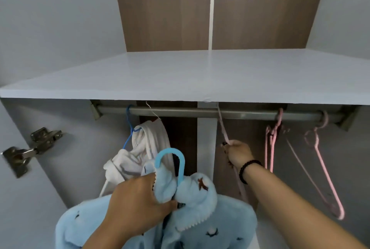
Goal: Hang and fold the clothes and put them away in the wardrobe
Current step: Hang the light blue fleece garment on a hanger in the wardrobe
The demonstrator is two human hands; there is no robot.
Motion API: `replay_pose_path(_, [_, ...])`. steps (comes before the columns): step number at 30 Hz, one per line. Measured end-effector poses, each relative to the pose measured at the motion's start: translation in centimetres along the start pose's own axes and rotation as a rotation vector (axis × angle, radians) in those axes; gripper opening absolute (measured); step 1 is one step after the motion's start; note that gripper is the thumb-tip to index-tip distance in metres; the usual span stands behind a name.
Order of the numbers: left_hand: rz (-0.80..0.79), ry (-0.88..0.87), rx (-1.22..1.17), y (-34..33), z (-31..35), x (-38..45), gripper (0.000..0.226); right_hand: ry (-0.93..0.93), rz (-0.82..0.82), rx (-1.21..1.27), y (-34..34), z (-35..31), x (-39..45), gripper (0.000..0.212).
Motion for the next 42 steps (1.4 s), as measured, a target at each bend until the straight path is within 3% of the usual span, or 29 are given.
replay_pose_path(4, [0.078,-0.285,0.008,-0.7,4.6,0.3,0.045,-0.008,0.071,-0.026,4.3,1.0,0.7,0.014])
replay_pose_path(6, [0.004,-0.374,0.033,-1.6,6.8,0.5,0.048,-0.042,0.071,0.014,5.7,1.7,0.8,0.012])
replay_pose_path(13, [-0.292,-0.319,-0.141,-3.4,10.0,4.1,0.033,-0.110,0.027,0.037,8.2,2.3,0.4,0.009])
replay_pose_path(16, [-0.341,-0.327,-0.238,-4.8,10.5,5.6,0.032,-0.056,0.088,-0.196,10.0,1.5,-0.3,0.014])
replay_pose_path(19, [-0.354,-0.324,-0.305,-5.6,11.3,6.8,0.034,0.124,0.131,-0.407,11.0,-1.2,-2.7,0.019])
replay_pose_path(22, [-0.364,-0.326,-0.343,-6.2,11.7,8.3,0.043,0.308,-0.078,-0.402,9.4,-3.6,-5.8,0.008])
replay_pose_path(24, [-0.354,-0.324,-0.348,-6.4,11.9,9.4,0.047,0.290,-0.302,-0.428,7.9,-3.6,-7.6,0.012])
replay_pose_path(26, [-0.350,-0.308,-0.363,-6.6,11.8,10.4,0.051,0.279,-0.412,-0.532,7.1,-2.9,-8.3,0.022])
replay_pose_path(28, [-0.363,-0.299,-0.418,-7.0,11.6,11.0,0.057,0.316,-0.386,-0.639,6.9,-2.2,-8.1,0.034])
replay_pose_path(31, [-0.432,-0.368,-0.469,-7.5,11.6,10.8,0.042,0.402,-0.347,-0.609,6.2,-1.8,-8.3,0.019])
replay_pose_path(34, [-0.539,-0.390,-0.549,-7.6,10.4,10.6,0.047,0.485,-0.237,-0.627,6.7,-2.1,-8.1,0.007])
replay_pose_path(36, [-0.446,-0.374,-0.580,-7.1,8.1,11.7,0.045,0.470,-0.195,-0.596,7.5,-2.2,-7.7,0.008])
replay_pose_path(39, [-0.155,-0.232,-0.549,-6.3,2.5,14.1,0.028,0.433,-0.136,-0.576,8.4,-2.1,-7.0,0.011])
replay_pose_path(42, [-0.090,-0.127,-0.442,-7.3,-2.4,14.5,0.028,0.416,-0.045,-0.610,8.8,-2.4,-6.3,0.010])
Point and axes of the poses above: each hand's wrist, its own x-axis towards the middle knuckle, its own y-axis out of the back of the hand, z = x × y, the point moved 8 cm from there along x, towards the middle knuckle, and after that the axes turned 1 degree about -y, right-handed, at the moved point
